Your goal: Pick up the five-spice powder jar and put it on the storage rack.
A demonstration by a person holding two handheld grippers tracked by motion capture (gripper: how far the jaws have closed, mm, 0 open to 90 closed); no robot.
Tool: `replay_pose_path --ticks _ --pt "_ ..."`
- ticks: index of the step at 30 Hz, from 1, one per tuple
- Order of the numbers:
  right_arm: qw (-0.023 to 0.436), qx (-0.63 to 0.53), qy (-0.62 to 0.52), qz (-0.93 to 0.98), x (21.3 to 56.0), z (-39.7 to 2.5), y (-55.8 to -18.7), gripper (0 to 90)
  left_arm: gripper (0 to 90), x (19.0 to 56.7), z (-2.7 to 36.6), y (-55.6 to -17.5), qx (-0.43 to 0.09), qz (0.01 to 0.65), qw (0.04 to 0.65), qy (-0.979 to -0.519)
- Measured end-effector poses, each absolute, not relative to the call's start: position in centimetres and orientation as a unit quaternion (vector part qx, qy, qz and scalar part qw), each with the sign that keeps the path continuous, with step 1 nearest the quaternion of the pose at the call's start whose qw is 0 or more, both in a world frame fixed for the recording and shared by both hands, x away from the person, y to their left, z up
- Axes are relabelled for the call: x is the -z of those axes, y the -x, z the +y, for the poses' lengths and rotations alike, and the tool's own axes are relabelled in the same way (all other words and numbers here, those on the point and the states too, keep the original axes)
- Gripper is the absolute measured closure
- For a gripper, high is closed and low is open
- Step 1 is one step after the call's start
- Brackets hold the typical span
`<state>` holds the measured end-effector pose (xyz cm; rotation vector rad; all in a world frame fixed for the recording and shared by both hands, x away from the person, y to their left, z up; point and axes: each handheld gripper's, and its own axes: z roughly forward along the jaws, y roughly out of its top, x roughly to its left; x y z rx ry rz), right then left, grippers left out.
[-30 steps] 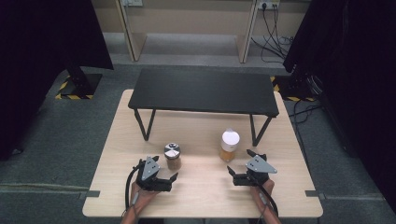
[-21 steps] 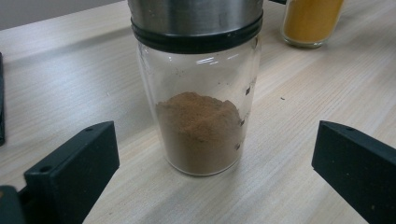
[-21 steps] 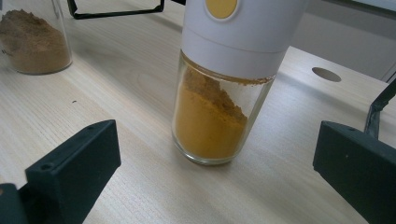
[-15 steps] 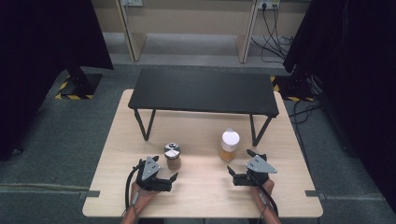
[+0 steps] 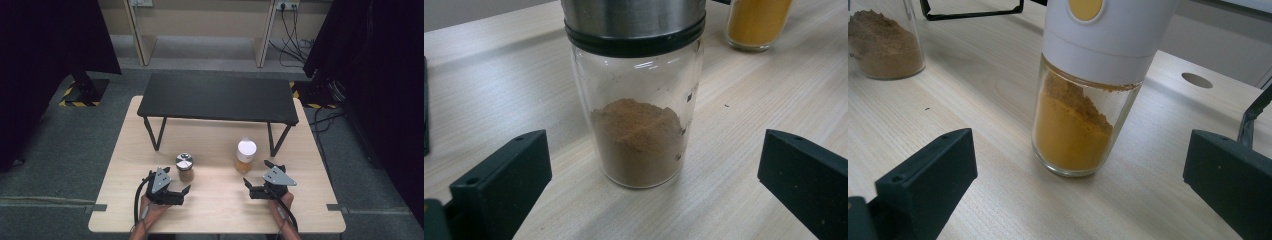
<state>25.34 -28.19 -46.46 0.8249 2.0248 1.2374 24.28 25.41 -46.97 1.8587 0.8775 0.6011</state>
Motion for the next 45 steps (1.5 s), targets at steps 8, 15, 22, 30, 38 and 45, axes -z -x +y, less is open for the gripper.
replay_pose_path --ticks 8,15,22,30,38,45 --pt "0.309 -0.469 -0.311 0.767 46.5 -28.2 -25.4 0.5 0.0 47.0 25.5 -24.3 -0.246 0.359 0.480 -0.762" --pt "0.309 -0.469 -0.311 0.767 46.5 -28.2 -25.4 0.6 0.3 46.8 25.8 -24.4 -0.242 0.368 0.494 -0.750" --pt "0.309 -0.468 -0.310 0.768 46.5 -28.2 -25.3 0.6 0.5 46.1 25.6 -25.0 -0.236 0.374 0.495 -0.748" --pt "0.310 -0.466 -0.310 0.769 46.4 -28.1 -25.4 0.6 0.6 45.3 24.6 -26.2 -0.223 0.383 0.489 -0.751" --pt "0.310 -0.464 -0.306 0.771 46.4 -28.0 -25.4 0.5 1.3 44.9 23.5 -27.3 -0.223 0.396 0.481 -0.750" --pt "0.311 -0.462 -0.306 0.773 46.3 -27.9 -25.4 0.5 3.7 44.7 22.6 -28.0 -0.229 0.399 0.473 -0.752"
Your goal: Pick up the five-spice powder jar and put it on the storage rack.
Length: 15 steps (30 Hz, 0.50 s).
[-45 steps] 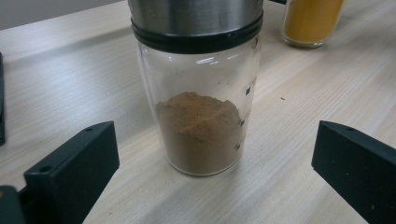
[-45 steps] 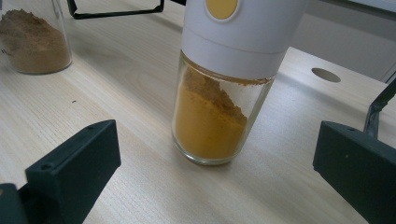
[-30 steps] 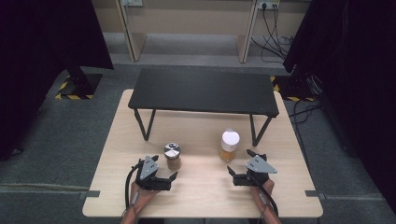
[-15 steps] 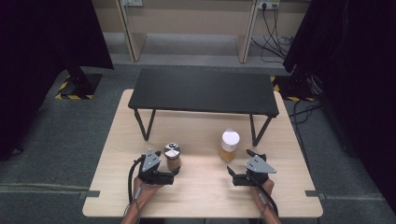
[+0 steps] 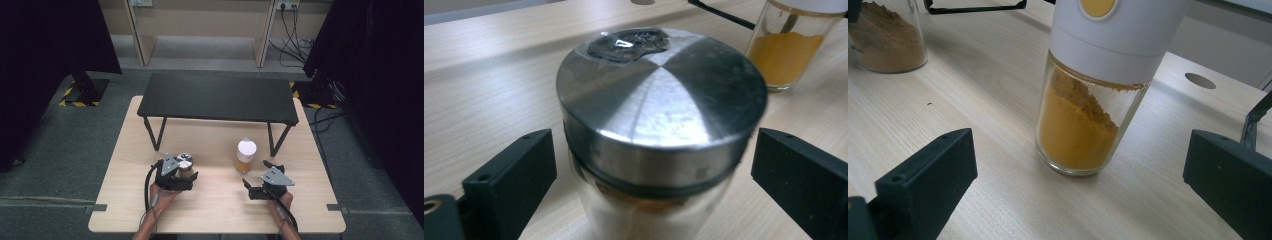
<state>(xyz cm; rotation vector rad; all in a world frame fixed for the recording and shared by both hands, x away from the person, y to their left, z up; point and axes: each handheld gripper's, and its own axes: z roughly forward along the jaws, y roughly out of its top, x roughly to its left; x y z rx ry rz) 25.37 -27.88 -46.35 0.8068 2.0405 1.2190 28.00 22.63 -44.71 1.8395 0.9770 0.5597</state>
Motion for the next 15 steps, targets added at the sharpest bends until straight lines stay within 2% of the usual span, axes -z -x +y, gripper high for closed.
replay_pose_path --ticks 10,11,14,15 --pt "0.309 -0.461 -0.305 0.774 46.3 -27.8 -25.4 0.5 11.7 44.8 22.9 -28.6 -0.226 0.408 0.469 -0.750" --pt "0.309 -0.460 -0.305 0.775 46.3 -27.8 -25.4 0.6 16.4 44.9 23.0 -28.7 -0.223 0.407 0.471 -0.750" --pt "0.309 -0.460 -0.305 0.775 46.3 -27.8 -25.4 0.5 19.5 45.0 23.3 -29.0 -0.215 0.402 0.476 -0.752" --pt "0.309 -0.460 -0.305 0.775 46.3 -27.8 -25.4 0.6 23.5 45.1 23.4 -29.0 -0.211 0.396 0.479 -0.755"
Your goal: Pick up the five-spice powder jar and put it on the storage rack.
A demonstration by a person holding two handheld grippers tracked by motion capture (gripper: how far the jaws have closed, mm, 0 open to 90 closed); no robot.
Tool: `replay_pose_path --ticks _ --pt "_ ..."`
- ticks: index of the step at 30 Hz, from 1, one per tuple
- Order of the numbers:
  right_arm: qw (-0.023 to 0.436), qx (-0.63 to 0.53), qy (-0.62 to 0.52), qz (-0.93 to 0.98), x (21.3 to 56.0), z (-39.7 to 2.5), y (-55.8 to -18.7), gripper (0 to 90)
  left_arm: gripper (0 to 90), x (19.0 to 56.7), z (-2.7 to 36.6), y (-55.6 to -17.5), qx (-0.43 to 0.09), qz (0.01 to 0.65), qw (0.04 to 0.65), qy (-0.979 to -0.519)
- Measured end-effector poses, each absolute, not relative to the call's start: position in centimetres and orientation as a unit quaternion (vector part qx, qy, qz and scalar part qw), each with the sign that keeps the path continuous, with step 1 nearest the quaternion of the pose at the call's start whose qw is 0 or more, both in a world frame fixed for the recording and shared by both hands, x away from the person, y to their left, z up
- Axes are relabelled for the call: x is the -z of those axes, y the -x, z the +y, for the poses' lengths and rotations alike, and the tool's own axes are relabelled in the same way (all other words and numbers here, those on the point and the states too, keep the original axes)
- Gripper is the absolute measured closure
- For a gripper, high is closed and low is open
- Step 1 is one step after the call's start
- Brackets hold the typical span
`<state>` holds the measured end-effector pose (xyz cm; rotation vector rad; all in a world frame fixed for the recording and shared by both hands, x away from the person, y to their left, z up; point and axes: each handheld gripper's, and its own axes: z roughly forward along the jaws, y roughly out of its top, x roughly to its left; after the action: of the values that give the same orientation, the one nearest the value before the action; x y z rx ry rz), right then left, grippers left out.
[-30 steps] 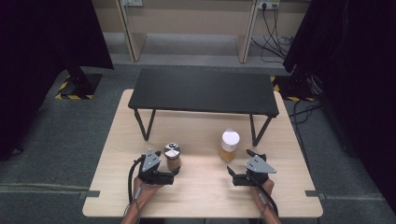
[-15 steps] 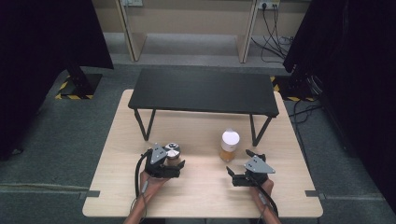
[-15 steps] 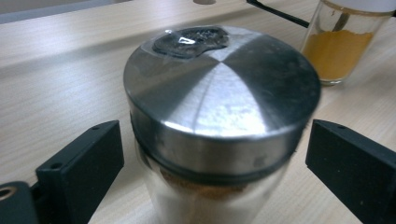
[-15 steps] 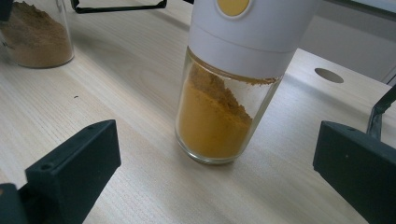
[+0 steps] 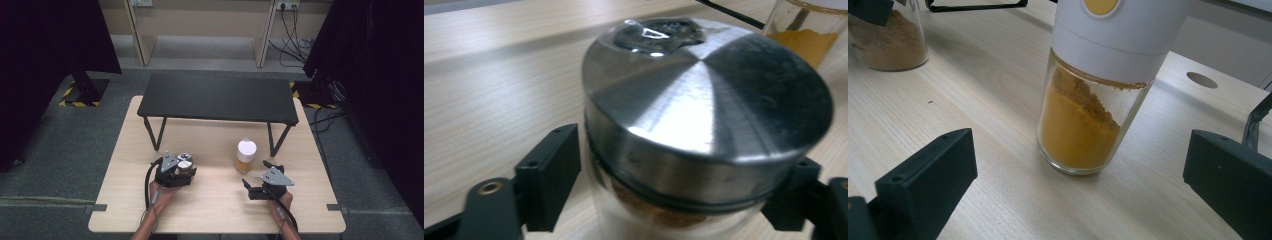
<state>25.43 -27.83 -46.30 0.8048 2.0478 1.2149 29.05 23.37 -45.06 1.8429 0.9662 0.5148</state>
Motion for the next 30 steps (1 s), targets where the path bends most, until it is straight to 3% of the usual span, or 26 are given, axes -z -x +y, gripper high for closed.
replay_pose_path --ticks 4,19,30 --pt "0.309 -0.460 -0.305 0.775 46.3 -27.8 -25.4 0.6 29.6 45.0 23.0 -28.8 -0.221 0.389 0.474 -0.758" --pt "0.310 -0.461 -0.305 0.774 46.3 -27.9 -25.4 0.6 30.4 44.6 23.0 -28.7 -0.222 0.386 0.475 -0.759" --pt "0.309 -0.462 -0.305 0.773 46.3 -27.9 -25.4 0.6 30.5 41.9 23.7 -29.2 -0.205 0.371 0.488 -0.763"
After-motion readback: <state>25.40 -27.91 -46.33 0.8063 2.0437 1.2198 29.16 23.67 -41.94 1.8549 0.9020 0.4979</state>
